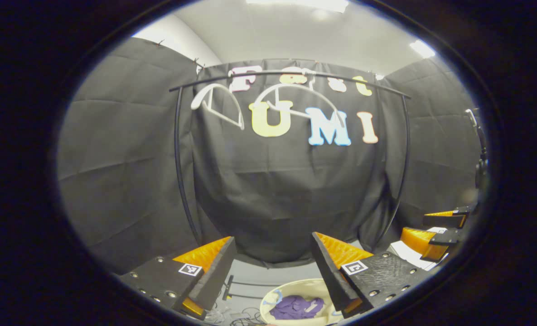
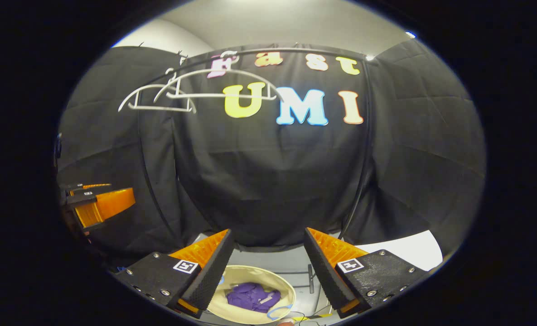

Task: Grasp the clothes on the hanger with both hands and then place them into the laundry hamper below.

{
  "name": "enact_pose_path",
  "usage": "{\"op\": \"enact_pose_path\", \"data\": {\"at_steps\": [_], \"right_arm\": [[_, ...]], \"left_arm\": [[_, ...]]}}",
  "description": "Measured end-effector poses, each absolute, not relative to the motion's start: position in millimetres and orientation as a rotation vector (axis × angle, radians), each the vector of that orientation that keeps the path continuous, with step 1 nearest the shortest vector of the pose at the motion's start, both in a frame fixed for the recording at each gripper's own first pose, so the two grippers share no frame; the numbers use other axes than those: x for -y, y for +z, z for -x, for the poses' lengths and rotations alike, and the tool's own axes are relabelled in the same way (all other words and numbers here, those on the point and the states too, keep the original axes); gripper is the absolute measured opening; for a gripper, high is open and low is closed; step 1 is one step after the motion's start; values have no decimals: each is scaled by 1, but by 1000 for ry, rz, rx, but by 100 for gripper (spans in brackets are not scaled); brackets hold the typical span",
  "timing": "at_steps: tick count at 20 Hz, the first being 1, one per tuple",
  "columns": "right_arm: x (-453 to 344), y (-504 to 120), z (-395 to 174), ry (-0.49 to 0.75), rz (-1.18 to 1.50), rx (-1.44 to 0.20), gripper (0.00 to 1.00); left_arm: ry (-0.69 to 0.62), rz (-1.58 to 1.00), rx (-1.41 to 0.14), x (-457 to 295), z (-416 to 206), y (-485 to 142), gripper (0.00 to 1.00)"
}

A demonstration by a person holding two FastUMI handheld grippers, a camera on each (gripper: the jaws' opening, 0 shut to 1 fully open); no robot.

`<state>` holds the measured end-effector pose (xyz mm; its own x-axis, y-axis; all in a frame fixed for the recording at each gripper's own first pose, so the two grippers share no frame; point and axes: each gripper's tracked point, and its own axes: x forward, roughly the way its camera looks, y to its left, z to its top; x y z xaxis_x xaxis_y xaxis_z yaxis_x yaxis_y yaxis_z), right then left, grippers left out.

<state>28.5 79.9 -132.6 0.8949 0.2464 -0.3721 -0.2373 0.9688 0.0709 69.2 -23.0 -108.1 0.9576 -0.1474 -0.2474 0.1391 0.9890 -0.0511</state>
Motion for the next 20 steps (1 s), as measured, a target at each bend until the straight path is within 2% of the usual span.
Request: {"op": "enact_pose_path", "data": {"at_steps": [10, 15, 20], "right_arm": [[-33, -28, -42, 156, -75, -161, 95], [-21, 12, -31, 125, -79, -84, 95], [-10, 27, -30, 104, -46, -36, 95]], "left_arm": [[-95, 55, -58, -1, -59, -7, 100], [-66, 29, -51, -11, -50, 6, 100], [-49, 28, -18, -18, -49, 20, 100]]}}
